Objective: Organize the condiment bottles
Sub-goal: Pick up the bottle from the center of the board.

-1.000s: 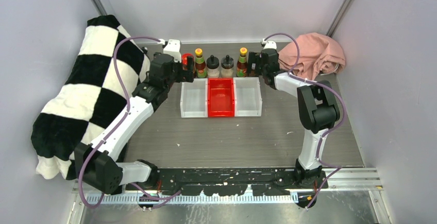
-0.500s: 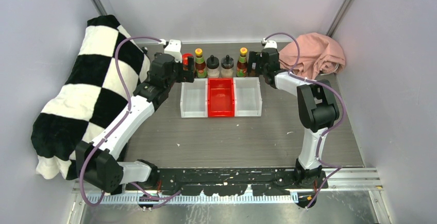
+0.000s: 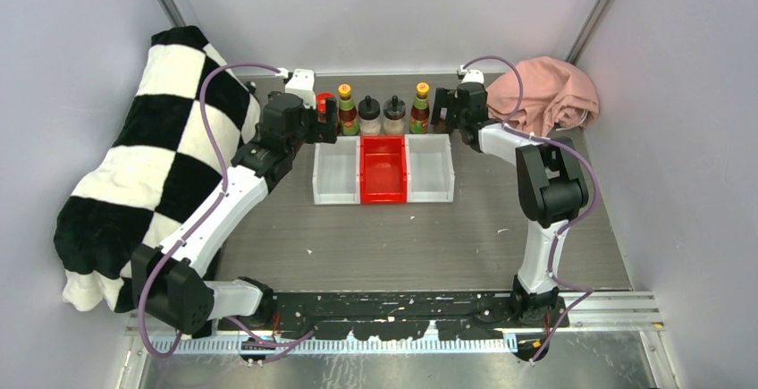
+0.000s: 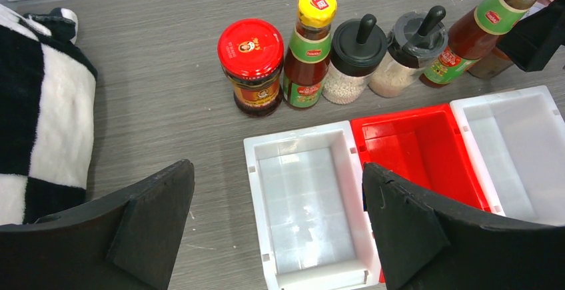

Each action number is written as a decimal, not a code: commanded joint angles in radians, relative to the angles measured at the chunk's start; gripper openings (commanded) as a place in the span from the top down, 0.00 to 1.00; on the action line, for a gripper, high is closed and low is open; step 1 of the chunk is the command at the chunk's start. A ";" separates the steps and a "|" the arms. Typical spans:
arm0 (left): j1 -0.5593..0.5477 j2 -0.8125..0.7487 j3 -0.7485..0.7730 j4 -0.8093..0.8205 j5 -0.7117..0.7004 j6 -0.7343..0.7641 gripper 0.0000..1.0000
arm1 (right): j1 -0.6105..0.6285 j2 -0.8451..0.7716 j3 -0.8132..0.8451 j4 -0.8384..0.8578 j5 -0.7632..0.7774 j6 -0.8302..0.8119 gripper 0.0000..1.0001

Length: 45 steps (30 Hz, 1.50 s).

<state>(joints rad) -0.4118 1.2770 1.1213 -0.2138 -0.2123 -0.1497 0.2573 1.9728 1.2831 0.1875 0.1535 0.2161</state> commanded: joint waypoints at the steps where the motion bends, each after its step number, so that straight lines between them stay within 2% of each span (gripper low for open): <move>1: 0.002 -0.007 0.013 0.051 0.008 -0.001 0.03 | -0.017 0.009 0.032 0.009 0.015 -0.015 0.03; 31: 0.002 0.004 0.015 0.050 0.020 -0.011 0.03 | -0.056 0.034 0.103 -0.046 0.025 -0.034 0.04; 45: 0.002 -0.004 0.011 0.052 0.024 -0.017 0.03 | -0.055 0.032 0.110 -0.072 0.008 -0.008 0.12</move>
<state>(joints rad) -0.4118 1.2854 1.1213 -0.2134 -0.2005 -0.1547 0.2073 2.0094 1.3548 0.1181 0.1543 0.1955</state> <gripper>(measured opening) 0.969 0.888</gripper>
